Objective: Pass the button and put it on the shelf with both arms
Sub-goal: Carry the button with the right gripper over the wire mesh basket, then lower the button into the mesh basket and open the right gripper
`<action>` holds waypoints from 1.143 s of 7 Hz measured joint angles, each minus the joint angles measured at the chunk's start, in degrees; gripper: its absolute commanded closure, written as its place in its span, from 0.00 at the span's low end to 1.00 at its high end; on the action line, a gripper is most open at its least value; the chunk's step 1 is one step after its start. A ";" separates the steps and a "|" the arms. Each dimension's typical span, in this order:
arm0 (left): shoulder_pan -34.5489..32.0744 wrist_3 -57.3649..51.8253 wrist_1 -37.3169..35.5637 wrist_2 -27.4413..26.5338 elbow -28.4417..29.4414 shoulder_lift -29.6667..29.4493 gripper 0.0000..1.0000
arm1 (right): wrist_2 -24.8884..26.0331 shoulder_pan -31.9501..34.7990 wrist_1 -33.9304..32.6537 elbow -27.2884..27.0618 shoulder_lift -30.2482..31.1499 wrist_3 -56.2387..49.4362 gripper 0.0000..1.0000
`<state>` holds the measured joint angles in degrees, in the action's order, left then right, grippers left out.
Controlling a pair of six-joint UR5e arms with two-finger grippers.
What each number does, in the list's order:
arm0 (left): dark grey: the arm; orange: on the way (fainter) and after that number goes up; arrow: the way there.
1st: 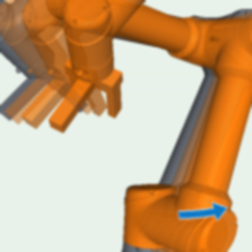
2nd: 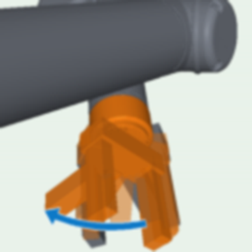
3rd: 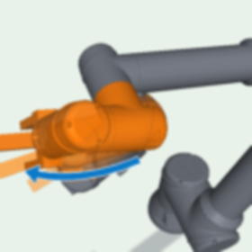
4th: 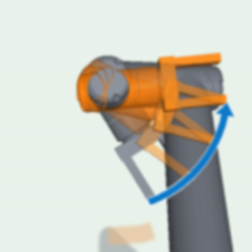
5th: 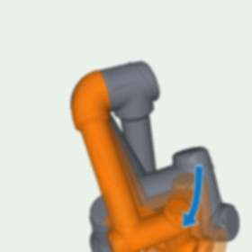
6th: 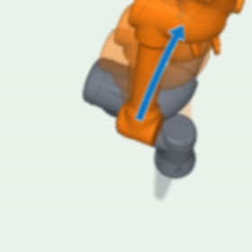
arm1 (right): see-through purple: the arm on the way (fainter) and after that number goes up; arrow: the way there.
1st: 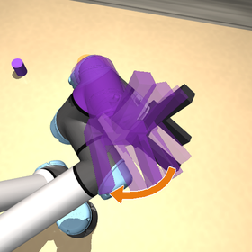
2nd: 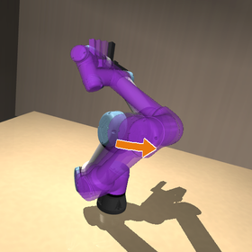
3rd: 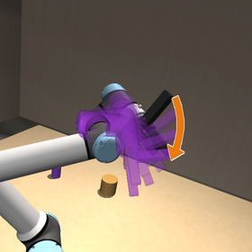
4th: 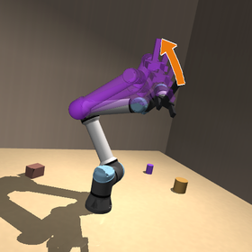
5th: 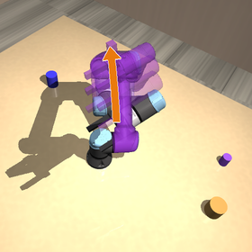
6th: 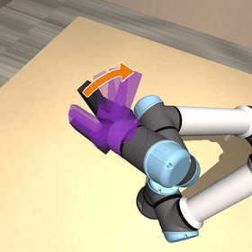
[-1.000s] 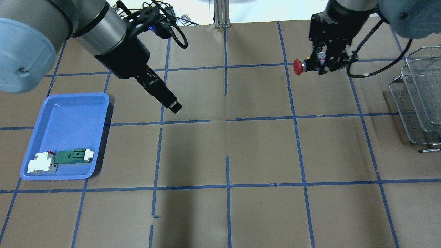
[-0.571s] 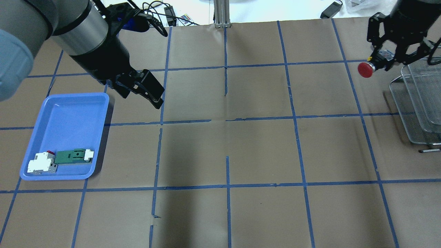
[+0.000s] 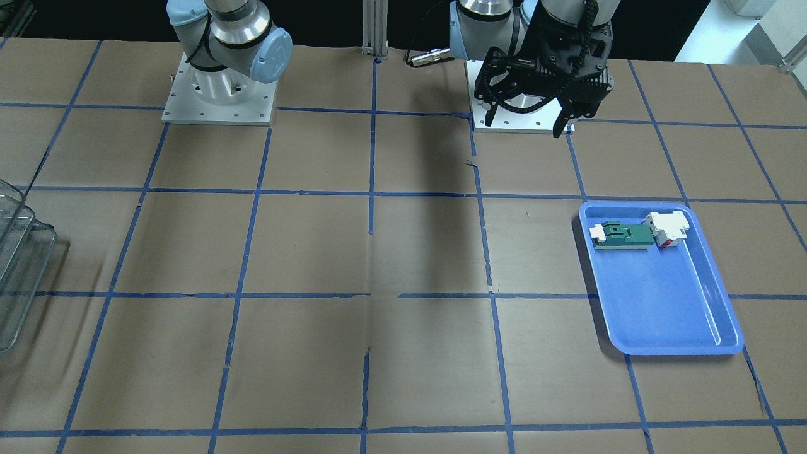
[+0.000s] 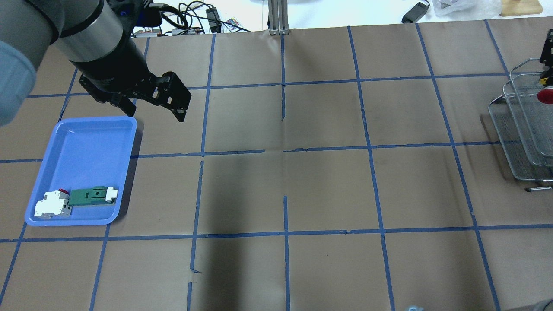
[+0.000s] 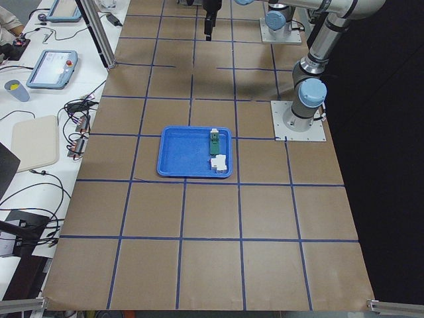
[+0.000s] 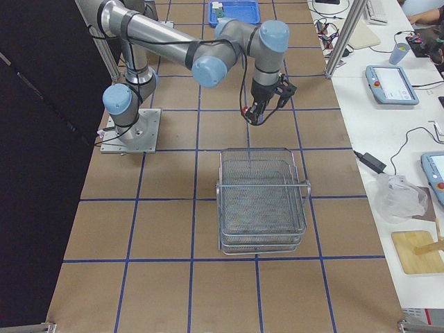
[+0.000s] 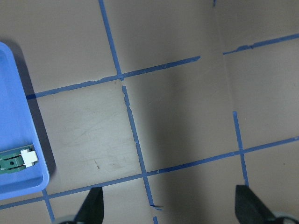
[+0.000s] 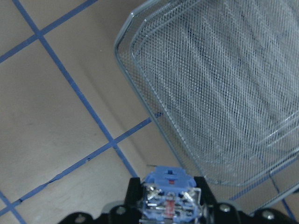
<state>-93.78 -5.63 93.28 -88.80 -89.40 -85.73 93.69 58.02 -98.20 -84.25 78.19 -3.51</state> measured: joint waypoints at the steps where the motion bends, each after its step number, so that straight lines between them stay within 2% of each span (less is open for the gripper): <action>1: 0.00 -0.03 -0.53 -0.22 -0.08 0.02 0.00 | -0.07 -2.11 -2.80 0.19 -2.44 -6.20 1.00; 3: 0.06 -0.43 -1.45 -0.31 -0.24 -0.02 0.00 | -0.98 -3.56 -7.93 0.21 -6.51 -12.30 1.00; 4: 0.07 -0.49 -1.63 -0.32 -0.30 -0.04 0.00 | -2.34 -3.74 -9.20 0.13 -8.14 -14.11 0.68; 5: 0.08 -0.51 -1.81 -0.33 -0.32 -0.04 0.00 | -2.98 -3.78 -11.14 0.16 -9.29 -16.27 0.28; 6: 0.08 -0.52 -2.00 -0.33 -0.36 -0.05 0.00 | -3.11 -3.79 -13.65 0.21 -9.88 -18.80 0.00; 8: 0.08 -0.55 -2.30 -0.29 -0.38 -0.07 0.00 | -3.14 -3.86 -15.08 0.24 -10.15 -21.60 0.00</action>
<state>-93.69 -6.17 90.97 -89.08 -89.78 -85.80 90.55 54.16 -113.28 -84.01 68.04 -25.11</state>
